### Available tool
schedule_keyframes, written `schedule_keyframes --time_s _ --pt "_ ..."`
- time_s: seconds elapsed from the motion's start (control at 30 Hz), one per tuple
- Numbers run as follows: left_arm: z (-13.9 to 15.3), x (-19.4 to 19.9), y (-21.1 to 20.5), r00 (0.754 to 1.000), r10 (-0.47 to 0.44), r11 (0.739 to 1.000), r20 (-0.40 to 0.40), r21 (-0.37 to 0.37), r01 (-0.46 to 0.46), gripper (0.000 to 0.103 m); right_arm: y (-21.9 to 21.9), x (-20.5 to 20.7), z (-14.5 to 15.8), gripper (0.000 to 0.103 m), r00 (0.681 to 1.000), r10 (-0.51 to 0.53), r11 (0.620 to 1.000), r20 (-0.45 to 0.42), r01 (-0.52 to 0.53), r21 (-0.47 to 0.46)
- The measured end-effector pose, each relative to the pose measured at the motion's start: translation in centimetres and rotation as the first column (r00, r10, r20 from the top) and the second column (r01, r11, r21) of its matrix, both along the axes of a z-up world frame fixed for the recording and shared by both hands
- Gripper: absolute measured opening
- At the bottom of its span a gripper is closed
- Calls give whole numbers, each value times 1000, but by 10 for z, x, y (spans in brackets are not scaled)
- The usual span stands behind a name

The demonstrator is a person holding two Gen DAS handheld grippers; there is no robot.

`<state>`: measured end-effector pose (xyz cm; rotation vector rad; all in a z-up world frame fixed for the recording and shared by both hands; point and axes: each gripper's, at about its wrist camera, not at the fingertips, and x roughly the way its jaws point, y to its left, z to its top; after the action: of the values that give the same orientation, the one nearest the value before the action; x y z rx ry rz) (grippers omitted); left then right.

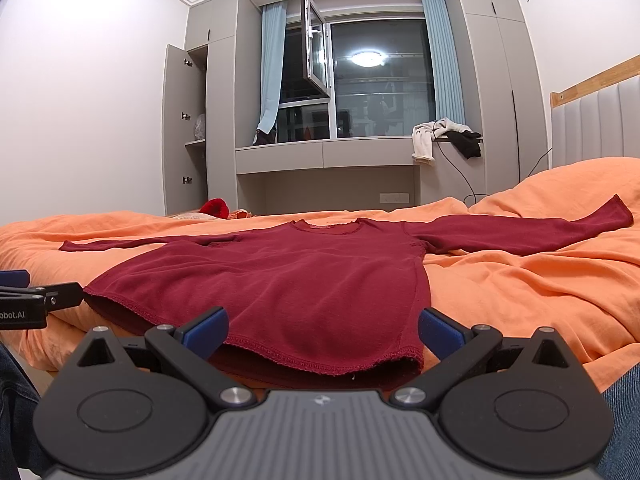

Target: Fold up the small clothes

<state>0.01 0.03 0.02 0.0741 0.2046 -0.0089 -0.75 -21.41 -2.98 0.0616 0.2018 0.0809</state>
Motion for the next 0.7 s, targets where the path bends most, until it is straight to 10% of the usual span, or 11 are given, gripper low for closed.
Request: schedule_keyframes --time_s 0.7 --pt "-2 4 3 1000 2 1000 -5 4 -2 102 -5 2 -2 103 1000 -1 1000 -1 1 4"
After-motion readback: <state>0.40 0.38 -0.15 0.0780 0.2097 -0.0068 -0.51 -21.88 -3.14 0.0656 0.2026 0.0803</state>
